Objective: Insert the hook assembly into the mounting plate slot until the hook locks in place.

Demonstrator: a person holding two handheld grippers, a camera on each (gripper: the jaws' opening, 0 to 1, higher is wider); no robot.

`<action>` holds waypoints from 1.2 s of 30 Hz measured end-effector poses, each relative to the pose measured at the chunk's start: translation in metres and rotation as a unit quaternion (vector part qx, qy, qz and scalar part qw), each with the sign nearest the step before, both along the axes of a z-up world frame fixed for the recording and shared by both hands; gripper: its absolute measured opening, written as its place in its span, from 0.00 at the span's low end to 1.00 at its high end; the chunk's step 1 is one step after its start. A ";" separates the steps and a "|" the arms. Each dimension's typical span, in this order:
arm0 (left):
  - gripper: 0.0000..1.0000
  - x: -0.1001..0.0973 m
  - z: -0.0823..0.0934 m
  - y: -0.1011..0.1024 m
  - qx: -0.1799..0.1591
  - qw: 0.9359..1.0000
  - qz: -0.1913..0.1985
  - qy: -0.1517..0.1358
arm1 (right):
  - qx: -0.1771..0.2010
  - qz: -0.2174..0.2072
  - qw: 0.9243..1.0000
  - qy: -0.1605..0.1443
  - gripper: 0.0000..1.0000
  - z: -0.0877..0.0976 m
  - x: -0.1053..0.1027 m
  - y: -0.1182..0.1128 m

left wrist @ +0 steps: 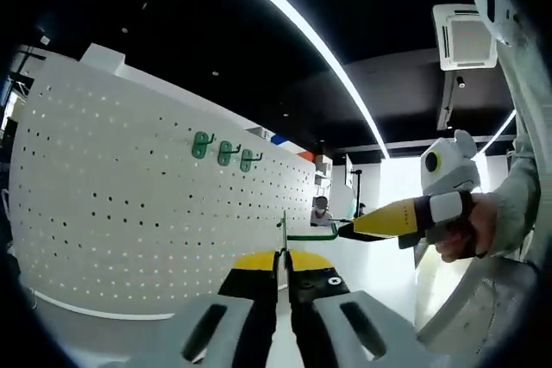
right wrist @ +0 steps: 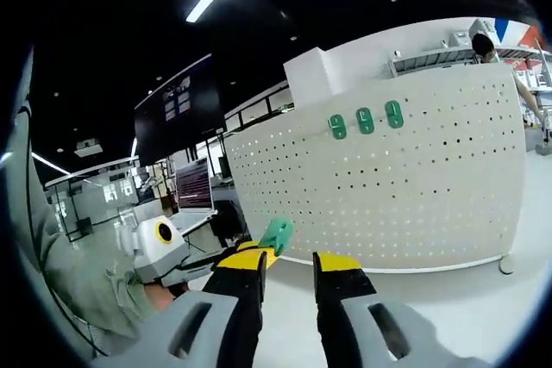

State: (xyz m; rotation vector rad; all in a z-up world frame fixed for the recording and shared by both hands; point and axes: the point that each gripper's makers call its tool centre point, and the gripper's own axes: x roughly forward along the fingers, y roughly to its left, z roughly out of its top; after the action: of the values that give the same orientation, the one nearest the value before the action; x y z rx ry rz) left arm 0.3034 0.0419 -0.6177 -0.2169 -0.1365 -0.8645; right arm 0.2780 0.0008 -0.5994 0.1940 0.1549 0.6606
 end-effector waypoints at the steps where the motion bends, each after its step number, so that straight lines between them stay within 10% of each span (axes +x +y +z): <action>1: 0.03 -0.001 0.000 -0.001 0.001 1.000 -0.002 -0.001 | -0.001 0.001 1.000 0.000 0.19 0.000 0.000 0.000; 36: 0.03 -0.017 0.016 -0.015 -0.018 0.998 -0.041 -0.035 | 0.046 0.008 0.999 0.011 0.08 0.009 0.004 0.021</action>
State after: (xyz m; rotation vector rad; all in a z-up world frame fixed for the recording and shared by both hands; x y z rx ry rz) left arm 0.2866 0.0272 -0.6013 -0.2273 -0.2098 -0.9531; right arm 0.2825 0.0216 -0.5901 0.2889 0.1479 0.6831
